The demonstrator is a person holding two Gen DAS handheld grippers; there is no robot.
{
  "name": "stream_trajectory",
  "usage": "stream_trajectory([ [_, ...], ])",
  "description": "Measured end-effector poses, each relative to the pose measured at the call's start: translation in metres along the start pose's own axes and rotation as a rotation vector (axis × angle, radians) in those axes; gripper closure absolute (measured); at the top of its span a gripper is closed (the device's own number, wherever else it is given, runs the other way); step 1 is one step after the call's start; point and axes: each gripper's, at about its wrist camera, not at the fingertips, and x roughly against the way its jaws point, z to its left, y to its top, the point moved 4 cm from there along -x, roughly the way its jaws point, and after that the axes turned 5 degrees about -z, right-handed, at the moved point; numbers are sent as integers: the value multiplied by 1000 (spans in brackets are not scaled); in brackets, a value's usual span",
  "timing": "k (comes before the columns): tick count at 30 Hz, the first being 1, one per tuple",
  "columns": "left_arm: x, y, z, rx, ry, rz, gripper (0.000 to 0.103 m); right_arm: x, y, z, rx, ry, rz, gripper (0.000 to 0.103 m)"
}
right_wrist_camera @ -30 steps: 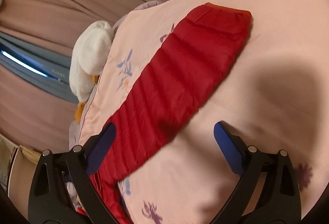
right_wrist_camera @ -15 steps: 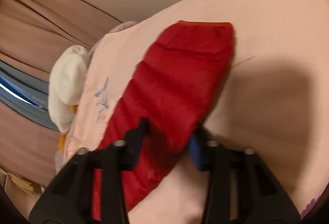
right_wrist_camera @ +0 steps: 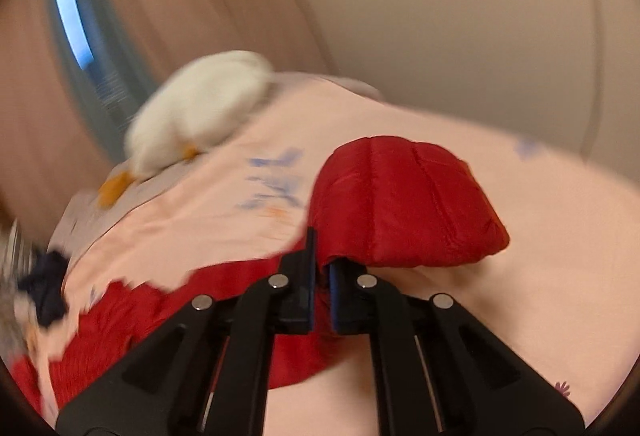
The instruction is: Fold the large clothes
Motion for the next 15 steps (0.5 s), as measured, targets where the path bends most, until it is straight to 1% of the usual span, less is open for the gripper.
stream_trajectory([
  [2,0,-3,1,9,-12,7,1,17,1,44,112,89,-20,98],
  [3,-1,-5,2,20,-25,17,1,27,-3,73,186,144,-25,98],
  [6,-3,-10,2,40,-56,30,1,48,-25,133,346,258,-13,98],
  [8,-4,-13,3,46,-60,38,1,62,-56,181,490,352,13,98],
  [9,-5,-14,3,48,-62,43,1,66,-69,196,539,380,24,98],
  [11,-7,-16,5,56,-74,53,1,81,-114,234,694,469,65,98],
  [13,-8,-16,7,62,-82,59,1,92,-150,257,816,524,92,98],
  [15,-10,-15,9,78,-95,67,1,98,-188,271,918,554,130,97],
])
